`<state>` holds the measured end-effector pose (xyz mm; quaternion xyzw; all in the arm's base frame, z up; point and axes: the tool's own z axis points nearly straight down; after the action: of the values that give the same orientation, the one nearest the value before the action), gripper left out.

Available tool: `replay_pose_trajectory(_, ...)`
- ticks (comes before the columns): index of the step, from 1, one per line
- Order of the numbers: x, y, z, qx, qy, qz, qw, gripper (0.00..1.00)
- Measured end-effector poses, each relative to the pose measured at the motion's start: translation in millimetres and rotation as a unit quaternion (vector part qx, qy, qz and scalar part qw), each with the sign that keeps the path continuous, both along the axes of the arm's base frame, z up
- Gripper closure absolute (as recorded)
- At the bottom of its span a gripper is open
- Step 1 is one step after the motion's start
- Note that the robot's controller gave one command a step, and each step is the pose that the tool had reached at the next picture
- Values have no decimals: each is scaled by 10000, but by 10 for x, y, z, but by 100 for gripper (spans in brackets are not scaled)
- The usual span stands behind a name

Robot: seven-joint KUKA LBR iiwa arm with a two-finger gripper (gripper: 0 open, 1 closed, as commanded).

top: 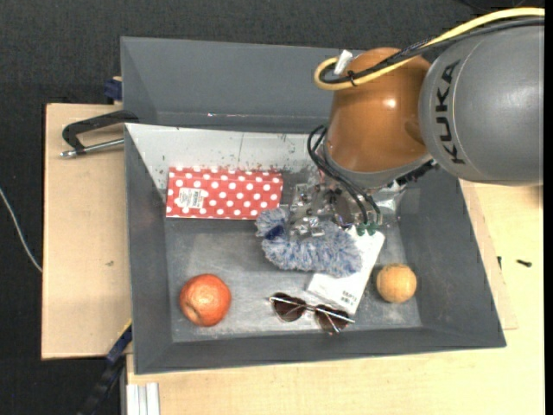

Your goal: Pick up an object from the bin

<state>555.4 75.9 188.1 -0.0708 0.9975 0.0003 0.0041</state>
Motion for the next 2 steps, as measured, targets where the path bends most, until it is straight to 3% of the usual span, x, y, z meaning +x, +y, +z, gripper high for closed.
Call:
replay_pose_trajectory(1,9,-1,20,2,7,2,10000,100)
replay_pose_trajectory(2,36,-73,328,-2,40,8,10000,100)
